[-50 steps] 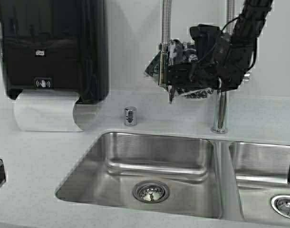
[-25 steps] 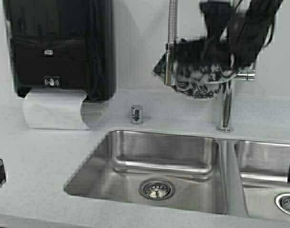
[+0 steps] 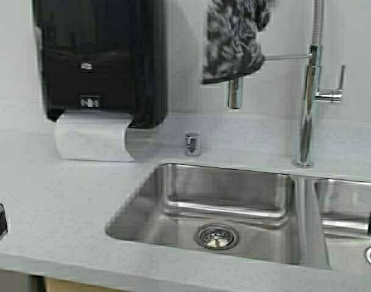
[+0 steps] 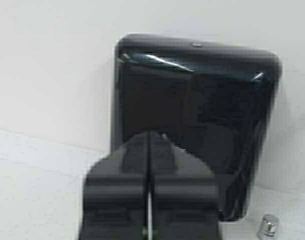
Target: Get the cloth and wipe up the spill under the wine glass
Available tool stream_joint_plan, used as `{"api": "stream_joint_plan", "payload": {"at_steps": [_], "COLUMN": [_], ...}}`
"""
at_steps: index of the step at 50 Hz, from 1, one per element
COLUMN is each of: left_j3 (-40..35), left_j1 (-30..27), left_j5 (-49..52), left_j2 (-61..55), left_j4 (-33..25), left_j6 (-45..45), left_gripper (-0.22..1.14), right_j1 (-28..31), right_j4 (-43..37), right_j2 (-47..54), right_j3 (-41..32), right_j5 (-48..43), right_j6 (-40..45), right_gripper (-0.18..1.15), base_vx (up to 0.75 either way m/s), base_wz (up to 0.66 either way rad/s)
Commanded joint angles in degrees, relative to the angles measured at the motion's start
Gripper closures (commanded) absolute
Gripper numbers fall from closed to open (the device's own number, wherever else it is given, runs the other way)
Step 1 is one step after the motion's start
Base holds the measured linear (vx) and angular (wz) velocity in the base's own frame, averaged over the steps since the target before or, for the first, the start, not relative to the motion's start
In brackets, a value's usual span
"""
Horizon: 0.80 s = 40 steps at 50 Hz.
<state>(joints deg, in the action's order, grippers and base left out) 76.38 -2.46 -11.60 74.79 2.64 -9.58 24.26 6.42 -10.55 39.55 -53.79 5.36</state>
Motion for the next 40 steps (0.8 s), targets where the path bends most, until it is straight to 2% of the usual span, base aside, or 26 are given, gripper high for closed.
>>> {"api": "stream_joint_plan", "payload": {"at_steps": [1,20,40], "left_j3": [-0.62,-0.62,-0.97], "left_j1": [0.0,0.0,0.0], "left_j5": [0.09,0.44,0.35], "left_j2": [-0.97,-0.97,-0.79], "left_j4": [-0.09,-0.18,-0.7], "left_j6": [-0.18,-0.53,-0.88], "left_gripper": [0.89,0.89,0.89], "right_j1": [2.46,7.21,8.96], "right_j4": [0.09,0.09,-0.18], "right_j2": [-5.8,-13.27,-13.89], "right_j3": [-2.55,-4.57,-4.13], "right_j5": [5.27,24.43,27.77], "right_j6": [-0.09,0.26,0.44], "right_gripper": [0.91,0.91,0.91], "base_vx": [-0.05,-0.06,-0.12], "base_wz": [0.13,0.17,0.28]}}
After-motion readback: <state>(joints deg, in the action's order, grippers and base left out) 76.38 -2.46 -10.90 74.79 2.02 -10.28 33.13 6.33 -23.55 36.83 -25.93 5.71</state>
